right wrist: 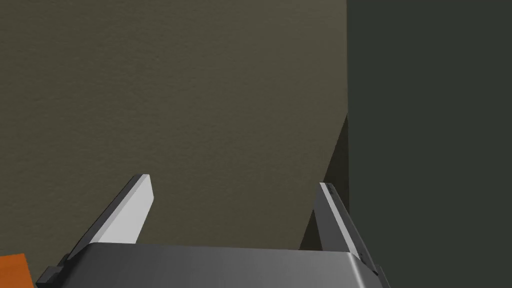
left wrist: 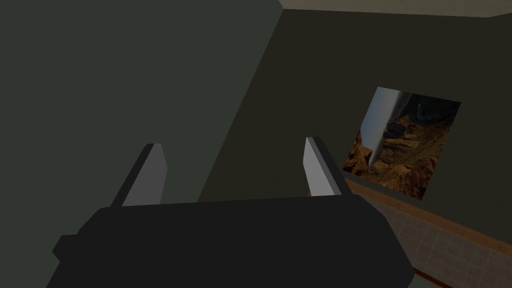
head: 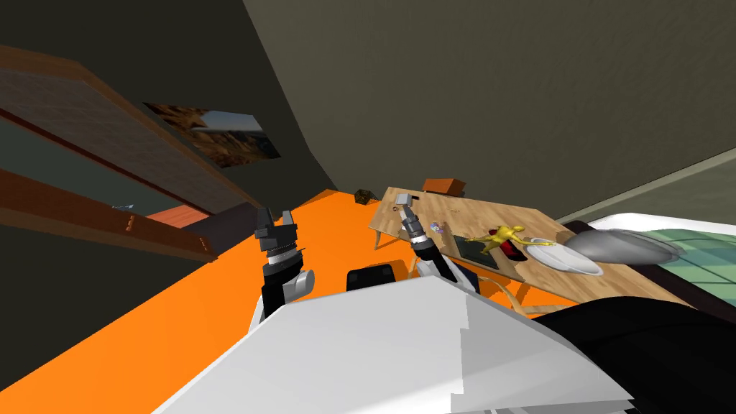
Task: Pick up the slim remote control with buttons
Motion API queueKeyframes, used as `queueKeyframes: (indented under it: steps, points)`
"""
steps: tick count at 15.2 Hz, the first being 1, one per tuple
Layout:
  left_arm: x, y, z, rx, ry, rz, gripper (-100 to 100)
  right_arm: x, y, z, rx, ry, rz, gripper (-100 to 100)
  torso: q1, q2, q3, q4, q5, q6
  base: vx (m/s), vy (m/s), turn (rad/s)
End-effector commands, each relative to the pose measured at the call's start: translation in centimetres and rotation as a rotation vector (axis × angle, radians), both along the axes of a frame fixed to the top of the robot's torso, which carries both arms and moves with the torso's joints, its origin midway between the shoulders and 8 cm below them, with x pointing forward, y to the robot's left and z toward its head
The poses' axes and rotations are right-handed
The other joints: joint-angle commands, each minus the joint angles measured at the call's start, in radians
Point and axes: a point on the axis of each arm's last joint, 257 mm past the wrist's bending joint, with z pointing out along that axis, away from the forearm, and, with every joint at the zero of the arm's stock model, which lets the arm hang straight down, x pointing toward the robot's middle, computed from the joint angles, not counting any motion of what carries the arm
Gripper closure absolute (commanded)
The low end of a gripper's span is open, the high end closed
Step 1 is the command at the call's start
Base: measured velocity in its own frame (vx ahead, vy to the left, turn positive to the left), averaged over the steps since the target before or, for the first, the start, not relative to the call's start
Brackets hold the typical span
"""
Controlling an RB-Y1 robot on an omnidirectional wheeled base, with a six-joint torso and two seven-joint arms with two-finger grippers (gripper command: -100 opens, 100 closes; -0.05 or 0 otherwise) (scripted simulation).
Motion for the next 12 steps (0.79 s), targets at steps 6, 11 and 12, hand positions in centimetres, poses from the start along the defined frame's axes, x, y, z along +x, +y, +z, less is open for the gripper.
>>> queueKeyframes:
  steps: [6,11,12]
  points:
    - [0.0,0.0,0.0,0.0,0.0,0.0,0,-0.9,0.9,-7.5,-0.164,0.139,0.074,-100,0.0,0.0,0.0,0.0,0.0,0.0,0.0,0.047,0.08]
    - [0.0,0.0,0.0,0.0,0.0,0.0,0,-2.4,0.9,-13.3,-0.29,0.242,0.13,-100,-0.001,0.0,0.0,0.0,0.0,0.0,0.004,0.035,0.089]
    - [0.0,0.0,0.0,0.0,0.0,0.0,0,-3.4,1.0,-15.4,-0.348,0.279,0.16,-100,-0.001,0.0,0.0,0.0,0.0,0.0,-0.001,0.045,0.093]
